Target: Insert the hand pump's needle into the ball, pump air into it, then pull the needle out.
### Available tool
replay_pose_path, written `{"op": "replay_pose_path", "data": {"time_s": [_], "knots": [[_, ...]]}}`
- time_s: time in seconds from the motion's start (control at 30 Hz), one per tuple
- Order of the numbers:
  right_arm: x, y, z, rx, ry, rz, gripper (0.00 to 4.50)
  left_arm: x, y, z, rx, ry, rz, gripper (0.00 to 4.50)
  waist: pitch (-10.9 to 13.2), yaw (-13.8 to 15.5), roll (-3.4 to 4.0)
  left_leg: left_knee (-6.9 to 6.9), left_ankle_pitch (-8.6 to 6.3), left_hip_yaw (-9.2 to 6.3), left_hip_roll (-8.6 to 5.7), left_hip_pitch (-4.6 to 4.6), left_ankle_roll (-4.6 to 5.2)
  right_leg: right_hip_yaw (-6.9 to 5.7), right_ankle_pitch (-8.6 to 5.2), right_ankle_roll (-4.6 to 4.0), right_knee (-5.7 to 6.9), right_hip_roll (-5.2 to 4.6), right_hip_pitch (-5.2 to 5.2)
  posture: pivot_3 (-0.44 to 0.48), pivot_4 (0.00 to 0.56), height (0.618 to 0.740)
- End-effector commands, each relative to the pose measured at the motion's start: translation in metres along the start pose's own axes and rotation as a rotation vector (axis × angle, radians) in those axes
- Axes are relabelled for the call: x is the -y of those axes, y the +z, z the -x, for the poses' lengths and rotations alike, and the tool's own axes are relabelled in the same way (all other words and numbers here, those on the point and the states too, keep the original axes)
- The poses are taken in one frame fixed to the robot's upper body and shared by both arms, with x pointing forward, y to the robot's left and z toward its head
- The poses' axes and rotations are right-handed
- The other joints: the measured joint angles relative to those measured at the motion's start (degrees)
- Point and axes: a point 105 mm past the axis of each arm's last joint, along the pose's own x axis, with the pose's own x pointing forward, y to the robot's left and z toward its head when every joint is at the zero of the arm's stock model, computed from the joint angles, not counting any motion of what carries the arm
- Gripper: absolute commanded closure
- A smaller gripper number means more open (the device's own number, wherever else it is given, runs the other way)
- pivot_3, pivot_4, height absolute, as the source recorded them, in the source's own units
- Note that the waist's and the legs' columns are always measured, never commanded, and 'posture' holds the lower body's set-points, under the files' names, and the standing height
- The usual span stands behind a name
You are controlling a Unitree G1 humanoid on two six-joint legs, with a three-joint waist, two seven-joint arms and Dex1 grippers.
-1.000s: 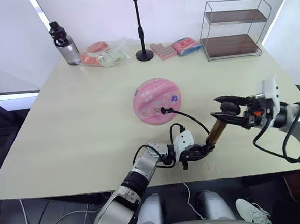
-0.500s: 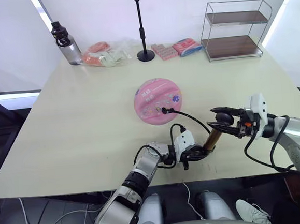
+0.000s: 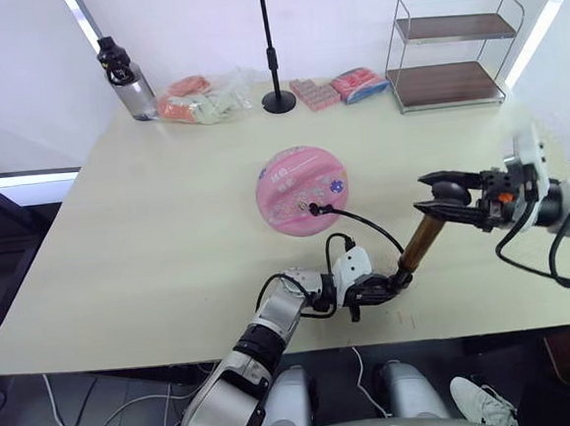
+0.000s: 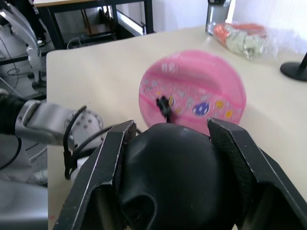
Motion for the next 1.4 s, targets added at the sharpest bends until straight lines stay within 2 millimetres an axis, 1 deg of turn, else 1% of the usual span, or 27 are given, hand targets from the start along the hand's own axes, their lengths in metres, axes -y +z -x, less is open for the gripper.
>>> {"op": "replay_pose_path", "data": {"time_s": [0.03,0.13,0.2,0.27,0.37,0.47,0.6,0.7,0.83,0.9,1.0,1.1,1.13,1.2,1.4], "knots": [[0.005,0.045,0.013,0.101,-0.024,0.060,2.63,0.012,-0.044,0.005,-0.143,-0.022,0.097,3.57,0.01,0.00,0.01,0.00,0.00,-0.01,0.00,0.00,0.00,-0.01,0.00,0.00,0.00,0.00,0.00,0.000,0.150,0.740],[0.010,0.066,0.023,0.118,-0.024,0.065,2.64,0.013,-0.044,0.004,-0.144,-0.024,0.097,3.57,0.05,-0.04,0.04,-0.02,0.00,0.02,0.02,-0.01,0.00,0.01,0.00,-0.01,0.00,-0.01,-0.01,0.000,0.150,0.740],[0.011,0.072,0.026,0.112,-0.021,0.075,2.64,0.013,-0.044,0.004,-0.145,-0.026,0.095,3.57,0.07,-0.03,0.03,-0.01,0.00,0.03,0.02,-0.01,0.00,0.01,0.00,-0.01,0.00,-0.03,-0.01,0.000,0.150,0.740],[0.013,0.083,0.028,0.115,-0.028,0.075,2.64,0.013,-0.044,0.004,-0.146,-0.026,0.093,3.57,0.12,-0.05,0.03,-0.01,0.00,0.03,0.05,0.00,0.00,0.01,0.00,-0.01,0.00,-0.05,-0.01,0.000,0.150,0.740],[0.013,0.088,0.029,0.090,-0.026,0.068,2.64,0.013,-0.044,0.004,-0.146,-0.025,0.092,3.57,0.41,-0.04,0.28,0.00,0.00,0.05,0.05,-0.03,0.00,0.00,0.01,0.01,0.00,-0.13,-0.03,0.000,0.150,0.740],[0.014,0.089,0.027,0.104,-0.035,0.056,2.64,0.012,-0.044,0.004,-0.146,-0.024,0.093,3.57,0.54,-0.06,0.33,0.00,0.00,0.07,0.02,-0.11,0.00,-0.01,0.01,0.02,0.00,-0.18,-0.11,0.000,0.150,0.740],[0.010,0.055,0.017,0.076,-0.040,0.029,2.64,0.012,-0.044,0.004,-0.143,-0.023,0.094,3.57,0.54,-0.05,0.33,-0.02,-0.01,0.00,-0.01,-0.12,0.02,-0.09,0.00,0.04,-0.02,-0.17,-0.07,0.000,0.150,0.740],[0.009,0.043,0.015,0.059,-0.045,0.009,2.66,0.012,-0.044,0.004,-0.144,-0.022,0.093,3.57,0.50,-0.08,0.25,-0.01,-0.01,0.02,-0.03,-0.06,0.02,-0.08,0.00,0.04,-0.01,-0.16,-0.03,0.000,0.150,0.740],[0.000,0.006,0.004,0.019,-0.031,-0.059,2.66,0.012,-0.044,0.004,-0.146,-0.025,0.090,3.57,0.29,-0.16,0.10,0.00,-0.01,0.01,0.00,0.13,0.02,-0.07,-0.01,0.04,0.02,-0.11,0.10,0.000,0.150,0.740],[-0.005,-0.006,-0.002,0.014,-0.023,-0.071,2.66,0.012,-0.044,0.004,-0.146,-0.026,0.091,3.57,-0.07,-0.16,-0.24,-0.01,-0.01,0.01,0.00,0.16,0.02,-0.07,-0.01,0.04,0.02,-0.09,0.12,0.000,0.150,0.740],[-0.016,-0.029,-0.011,0.000,-0.003,-0.083,2.67,0.012,-0.044,0.004,-0.145,-0.024,0.094,3.57,-0.31,-0.21,-0.38,-0.01,-0.01,0.00,0.05,0.18,0.01,-0.06,-0.01,0.03,0.02,-0.03,0.13,0.000,0.150,0.740],[-0.022,-0.044,-0.015,-0.011,0.000,-0.099,2.67,0.012,-0.044,0.004,-0.145,-0.023,0.093,3.57,-0.47,-0.20,-0.44,-0.01,-0.01,-0.01,0.07,0.20,0.01,-0.06,-0.02,0.03,0.02,-0.02,0.14,0.000,0.150,0.740],[-0.025,-0.054,-0.017,-0.023,-0.001,-0.109,2.67,0.012,-0.044,0.004,-0.145,-0.023,0.093,3.57,-0.58,-0.20,-0.50,-0.01,-0.01,0.00,0.08,0.20,0.01,-0.06,-0.01,0.03,0.02,-0.02,0.14,0.000,0.150,0.740],[-0.029,-0.065,-0.020,-0.034,-0.003,-0.120,2.67,0.012,-0.044,0.004,-0.145,-0.023,0.093,3.57,-0.64,-0.20,-0.49,-0.02,-0.01,-0.01,0.07,0.21,0.01,-0.06,-0.02,0.02,0.02,0.00,0.14,0.000,0.150,0.740],[-0.039,-0.100,-0.028,-0.083,-0.005,-0.085,2.67,0.011,-0.043,0.003,-0.143,-0.022,0.092,3.57,-0.76,-0.19,-0.42,-0.02,-0.01,-0.02,0.06,0.23,0.01,-0.06,-0.02,0.01,0.03,0.05,0.14,0.000,0.150,0.740]]}}
